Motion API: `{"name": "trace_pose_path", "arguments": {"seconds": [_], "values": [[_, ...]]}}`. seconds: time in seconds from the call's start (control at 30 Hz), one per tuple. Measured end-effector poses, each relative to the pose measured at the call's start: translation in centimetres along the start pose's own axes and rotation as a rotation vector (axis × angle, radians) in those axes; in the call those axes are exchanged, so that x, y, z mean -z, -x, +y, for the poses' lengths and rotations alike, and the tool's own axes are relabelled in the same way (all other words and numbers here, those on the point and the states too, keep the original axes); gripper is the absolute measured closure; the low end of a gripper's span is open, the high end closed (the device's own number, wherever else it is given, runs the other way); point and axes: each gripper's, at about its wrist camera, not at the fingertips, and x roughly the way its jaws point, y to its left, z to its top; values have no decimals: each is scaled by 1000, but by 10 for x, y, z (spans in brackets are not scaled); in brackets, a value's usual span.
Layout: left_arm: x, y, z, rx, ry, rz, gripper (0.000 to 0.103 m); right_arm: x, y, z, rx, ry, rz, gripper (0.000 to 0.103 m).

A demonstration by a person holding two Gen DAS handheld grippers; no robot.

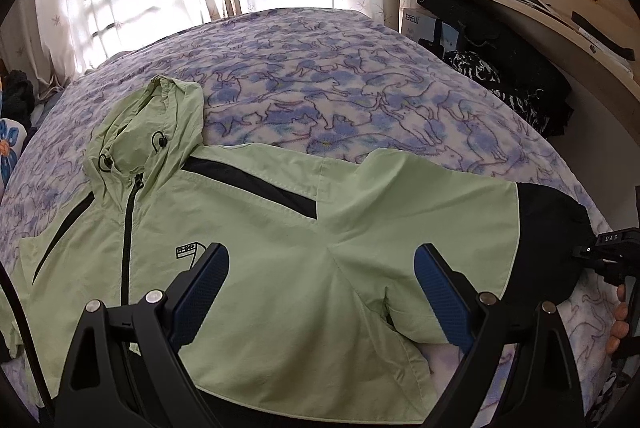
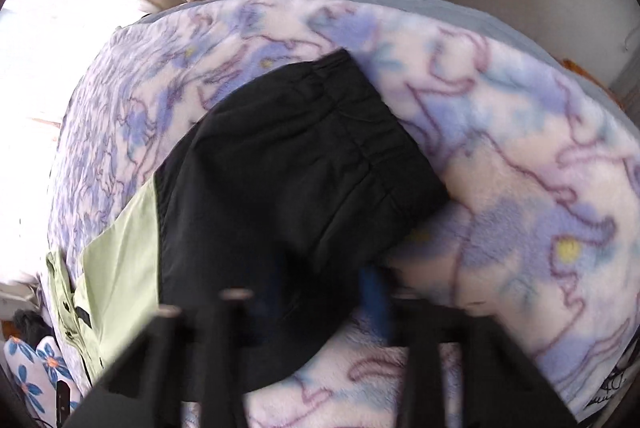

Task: Fold large clothes
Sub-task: 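Grasp the black cuff of a sleeve with the right tool and lift, then fold the held sleeve across the jacket body with the right tool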

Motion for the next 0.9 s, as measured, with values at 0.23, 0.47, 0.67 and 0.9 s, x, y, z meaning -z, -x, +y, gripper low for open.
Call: {"name": "trace_pose_path", "arguments": {"seconds": [0.23,0.47,0.67,0.9], "values": [[13,26,40,-26,29,-5,10,54,83,106,-208,311,-230,96],[38,54,105,-58,94,3,10,199,75,230,-354,793,-139,93],[74,44,160,-87,131,87,10,321,-10,255,-163,1090,58,62],[110,10,180,110,232,214,10,340,15,225,-120,1142,29,52]]}}
